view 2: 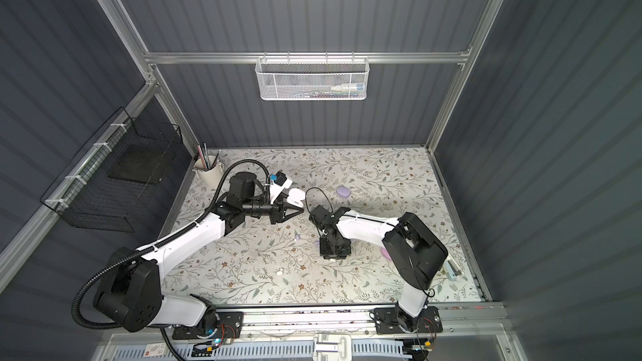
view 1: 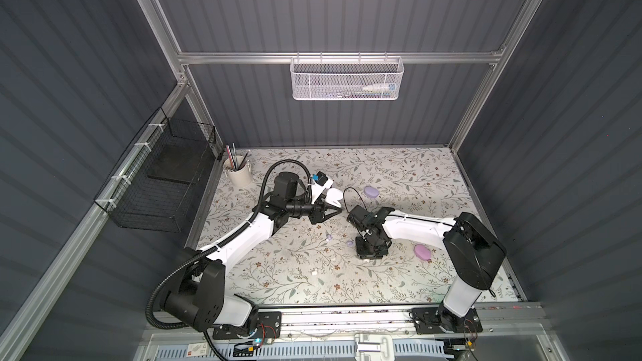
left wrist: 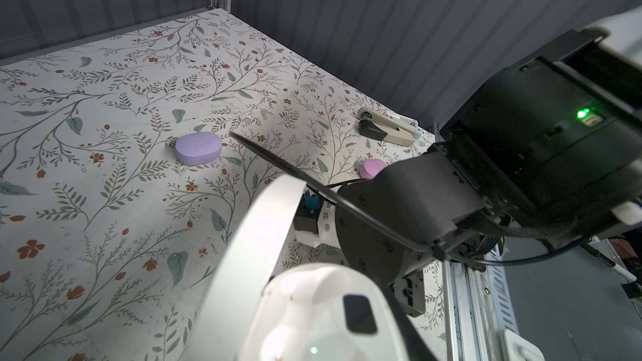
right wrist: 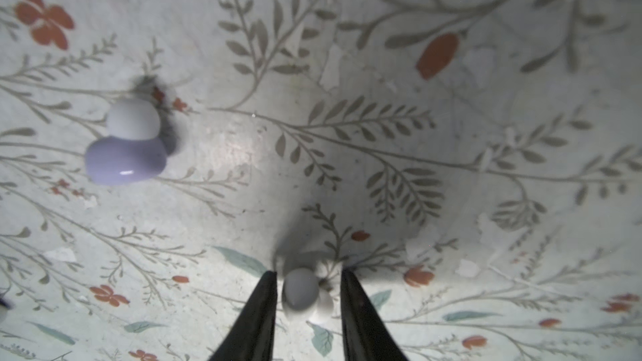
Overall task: Insert wireless bluetooth earbuds into charging case
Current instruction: Pick up the wireless bluetooth earbud from the bottom-center of the table.
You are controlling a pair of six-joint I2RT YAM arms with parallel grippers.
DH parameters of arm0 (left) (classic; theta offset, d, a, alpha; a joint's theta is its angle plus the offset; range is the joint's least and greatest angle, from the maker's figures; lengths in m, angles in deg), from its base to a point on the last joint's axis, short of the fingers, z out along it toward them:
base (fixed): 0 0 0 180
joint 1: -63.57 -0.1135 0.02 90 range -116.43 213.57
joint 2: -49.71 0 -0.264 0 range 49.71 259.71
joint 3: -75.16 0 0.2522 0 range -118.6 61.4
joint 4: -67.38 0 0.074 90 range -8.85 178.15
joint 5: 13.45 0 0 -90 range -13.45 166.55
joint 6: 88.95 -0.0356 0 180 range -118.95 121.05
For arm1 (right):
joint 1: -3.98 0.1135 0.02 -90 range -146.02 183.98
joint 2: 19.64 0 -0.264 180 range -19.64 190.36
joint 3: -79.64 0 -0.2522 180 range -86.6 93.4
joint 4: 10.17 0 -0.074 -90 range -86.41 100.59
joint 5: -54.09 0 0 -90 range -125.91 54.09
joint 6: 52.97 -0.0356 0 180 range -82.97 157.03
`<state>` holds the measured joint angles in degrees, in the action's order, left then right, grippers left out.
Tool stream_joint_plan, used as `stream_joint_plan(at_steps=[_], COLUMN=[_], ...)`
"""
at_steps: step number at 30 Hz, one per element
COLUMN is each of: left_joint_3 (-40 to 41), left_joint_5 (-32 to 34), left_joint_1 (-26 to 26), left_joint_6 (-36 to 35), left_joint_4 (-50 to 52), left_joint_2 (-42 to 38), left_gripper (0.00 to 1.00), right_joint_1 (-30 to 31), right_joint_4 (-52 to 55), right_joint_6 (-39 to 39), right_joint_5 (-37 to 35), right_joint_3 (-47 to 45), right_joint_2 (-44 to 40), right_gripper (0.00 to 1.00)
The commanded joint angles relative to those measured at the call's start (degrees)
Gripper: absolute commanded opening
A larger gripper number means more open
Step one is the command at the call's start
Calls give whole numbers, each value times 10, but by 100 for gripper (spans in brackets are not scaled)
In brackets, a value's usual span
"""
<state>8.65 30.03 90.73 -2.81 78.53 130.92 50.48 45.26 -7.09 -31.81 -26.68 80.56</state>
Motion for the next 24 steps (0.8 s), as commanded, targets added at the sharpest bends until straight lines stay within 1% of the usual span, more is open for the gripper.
stream_joint_plan(at_steps=[1,9,15,21,24], left_joint_3=[3,-4,-7,-9,-11], left_joint_5=[-14,-18,-24,-32,-41], left_joint_1=[-5,-5,-5,-6,-5], left_joint_6=[-8,-8,-8,5,22], left_joint_4=[9,9,8,-12,-35], left_joint_2=[-17,-13,-10,-7,-4], left_gripper=[24,24,24,24,25], right_joint_1=[3,2,-5,-30,-48], right_joint_4=[15,13,15,26,34], right_joint_6=[-3,-1,1,15,27], right_joint_5=[-5,-14,-19,-14,-9], right_joint_3=[11,12,12,11,18], right_joint_2=[11,9,-11,-77,-127], right_gripper=[31,21,17,16,16])
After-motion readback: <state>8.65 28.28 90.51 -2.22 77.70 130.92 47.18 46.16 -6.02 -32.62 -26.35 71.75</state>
